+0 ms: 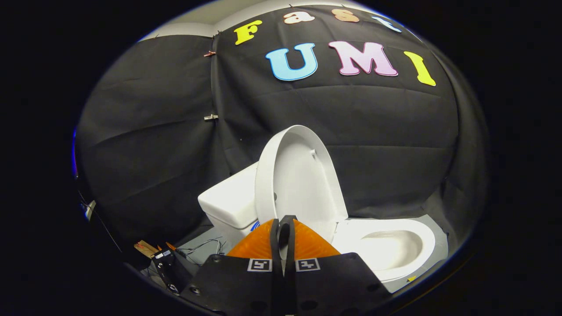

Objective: Open the toilet lid.

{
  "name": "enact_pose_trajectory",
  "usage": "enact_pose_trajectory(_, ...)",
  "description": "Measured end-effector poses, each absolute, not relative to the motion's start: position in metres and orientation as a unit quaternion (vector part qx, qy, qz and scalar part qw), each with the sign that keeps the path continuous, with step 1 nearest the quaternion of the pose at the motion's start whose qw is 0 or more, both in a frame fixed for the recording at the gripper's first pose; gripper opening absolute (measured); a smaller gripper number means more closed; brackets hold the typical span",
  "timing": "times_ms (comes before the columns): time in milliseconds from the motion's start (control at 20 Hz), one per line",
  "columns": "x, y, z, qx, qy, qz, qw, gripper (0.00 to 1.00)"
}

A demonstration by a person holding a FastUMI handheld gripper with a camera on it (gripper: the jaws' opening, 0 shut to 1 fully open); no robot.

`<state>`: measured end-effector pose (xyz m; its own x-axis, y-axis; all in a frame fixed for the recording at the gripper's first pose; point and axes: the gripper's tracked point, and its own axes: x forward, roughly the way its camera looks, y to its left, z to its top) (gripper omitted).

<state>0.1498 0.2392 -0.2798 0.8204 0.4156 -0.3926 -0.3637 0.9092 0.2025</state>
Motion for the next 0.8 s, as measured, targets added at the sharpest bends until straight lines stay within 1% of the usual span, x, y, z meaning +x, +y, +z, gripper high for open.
enact_pose_trajectory(200, 0.152, 0.244, -0.279, 0.058, 0.219, 0.211, 0.951, 0.06)
enact_pose_trajectory(250, 0.150, 0.245, -0.278, 0.057, 0.219, 0.212, 0.951, 0.10)
enact_pose_trajectory(300, 0.148, 0.247, -0.277, 0.057, 0.222, 0.219, 0.949, 0.20)
enact_pose_trajectory(350, 0.146, 0.249, -0.278, 0.056, 0.226, 0.218, 0.948, 0.26)
enact_pose_trajectory(450, 0.144, 0.244, -0.269, 0.057, 0.220, 0.211, 0.951, 0.43)
enact_pose_trajectory(600, 0.139, 0.241, -0.245, 0.060, 0.201, 0.210, 0.955, 0.99)
enact_pose_trajectory(800, 0.124, 0.218, -0.188, 0.059, 0.163, 0.199, 0.964, 0.99)
